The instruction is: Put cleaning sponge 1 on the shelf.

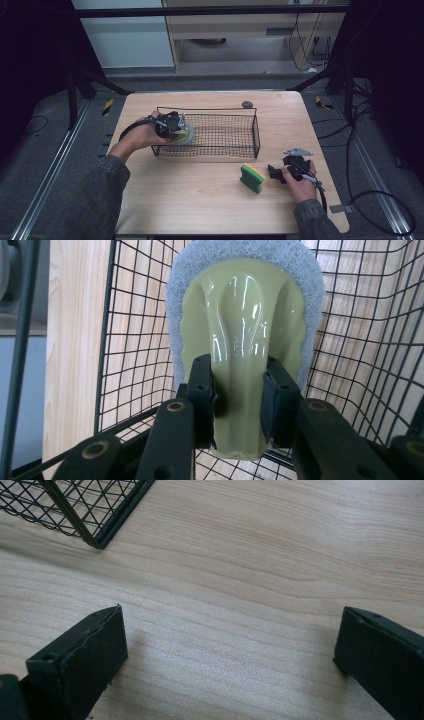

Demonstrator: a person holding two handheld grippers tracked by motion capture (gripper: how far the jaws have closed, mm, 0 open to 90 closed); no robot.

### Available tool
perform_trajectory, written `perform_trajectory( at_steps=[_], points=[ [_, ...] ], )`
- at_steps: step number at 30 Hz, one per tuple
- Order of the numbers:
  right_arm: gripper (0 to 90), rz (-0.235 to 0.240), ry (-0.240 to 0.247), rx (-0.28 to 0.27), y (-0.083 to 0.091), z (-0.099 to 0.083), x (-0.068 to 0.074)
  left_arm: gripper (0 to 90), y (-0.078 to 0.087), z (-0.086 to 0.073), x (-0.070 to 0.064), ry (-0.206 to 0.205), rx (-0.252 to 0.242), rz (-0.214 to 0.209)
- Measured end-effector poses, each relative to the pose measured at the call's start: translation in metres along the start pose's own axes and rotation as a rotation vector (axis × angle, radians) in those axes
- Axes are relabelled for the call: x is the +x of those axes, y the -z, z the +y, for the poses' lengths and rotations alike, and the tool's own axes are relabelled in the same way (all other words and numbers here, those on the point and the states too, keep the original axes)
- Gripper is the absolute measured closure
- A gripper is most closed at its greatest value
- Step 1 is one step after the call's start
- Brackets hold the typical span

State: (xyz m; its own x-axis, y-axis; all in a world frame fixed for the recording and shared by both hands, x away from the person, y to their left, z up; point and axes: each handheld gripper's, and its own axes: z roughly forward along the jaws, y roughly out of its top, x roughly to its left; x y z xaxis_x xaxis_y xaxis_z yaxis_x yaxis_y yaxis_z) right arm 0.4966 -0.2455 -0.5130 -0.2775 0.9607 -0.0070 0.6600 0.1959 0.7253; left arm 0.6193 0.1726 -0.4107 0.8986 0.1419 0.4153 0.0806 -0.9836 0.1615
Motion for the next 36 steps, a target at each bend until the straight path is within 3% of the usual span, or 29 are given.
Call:
perform_trajectory(
  at_steps=[26, 32, 36],
  points=[
    [0.7, -0.001, -0.001, 0.0, 0.0, 0.0, 0.0, 68.0, -0.003, 0.003, -0.004, -0.003, 0.01, -0.035],
    [0.7, -0.001, 0.0, 0.0, 0.0, 0.0, 0.0, 64.8, 0.0, 0.002, -0.003, 0.001, 0.0, -0.043],
    [0.7, -0.001, -0.001, 0.0, 0.0, 0.0, 0.0, 63.7, 0.006, 0.002, -0.002, 0.012, -0.038, -0.045]
  ],
)
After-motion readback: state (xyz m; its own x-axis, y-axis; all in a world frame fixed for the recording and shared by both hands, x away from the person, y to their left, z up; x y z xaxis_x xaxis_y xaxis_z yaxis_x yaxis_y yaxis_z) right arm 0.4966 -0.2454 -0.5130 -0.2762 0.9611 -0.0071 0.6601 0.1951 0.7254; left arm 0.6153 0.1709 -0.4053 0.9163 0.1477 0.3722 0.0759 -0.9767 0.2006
